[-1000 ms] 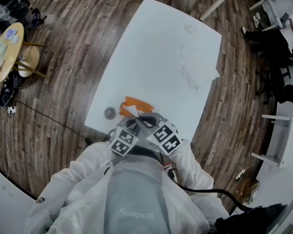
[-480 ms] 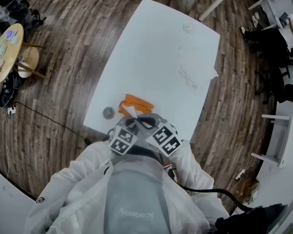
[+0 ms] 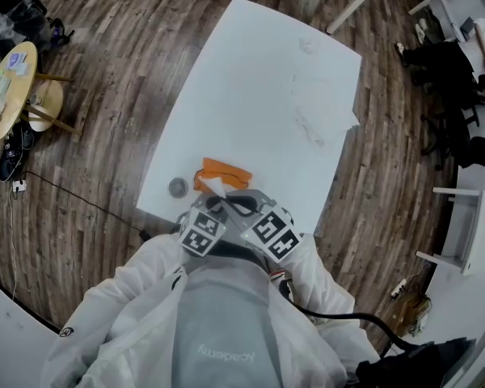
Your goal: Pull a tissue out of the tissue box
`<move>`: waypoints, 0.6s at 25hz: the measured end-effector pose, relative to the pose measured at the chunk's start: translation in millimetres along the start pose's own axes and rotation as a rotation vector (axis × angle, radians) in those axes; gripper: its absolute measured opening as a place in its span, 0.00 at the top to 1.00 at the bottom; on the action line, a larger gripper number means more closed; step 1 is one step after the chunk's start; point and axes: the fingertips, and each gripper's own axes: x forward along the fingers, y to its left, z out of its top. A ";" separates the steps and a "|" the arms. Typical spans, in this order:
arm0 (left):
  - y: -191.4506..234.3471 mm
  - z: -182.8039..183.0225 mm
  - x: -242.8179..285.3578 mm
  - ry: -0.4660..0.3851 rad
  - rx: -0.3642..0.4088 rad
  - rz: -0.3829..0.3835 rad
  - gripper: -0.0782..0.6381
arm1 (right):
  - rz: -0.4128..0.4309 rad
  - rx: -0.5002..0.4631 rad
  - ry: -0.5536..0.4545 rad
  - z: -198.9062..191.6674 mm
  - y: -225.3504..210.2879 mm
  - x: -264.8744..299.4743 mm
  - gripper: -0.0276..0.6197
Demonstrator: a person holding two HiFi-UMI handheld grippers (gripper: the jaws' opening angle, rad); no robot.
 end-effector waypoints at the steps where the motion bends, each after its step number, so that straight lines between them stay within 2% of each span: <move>1: 0.4 0.1 0.1 -0.001 -0.001 -0.001 0.89 | 0.000 -0.001 -0.001 0.7 0.5 -0.2 0.95; 15: 6.4 -0.9 2.9 0.001 -0.009 -0.004 0.89 | -0.002 -0.013 -0.025 11.4 6.4 -8.3 0.95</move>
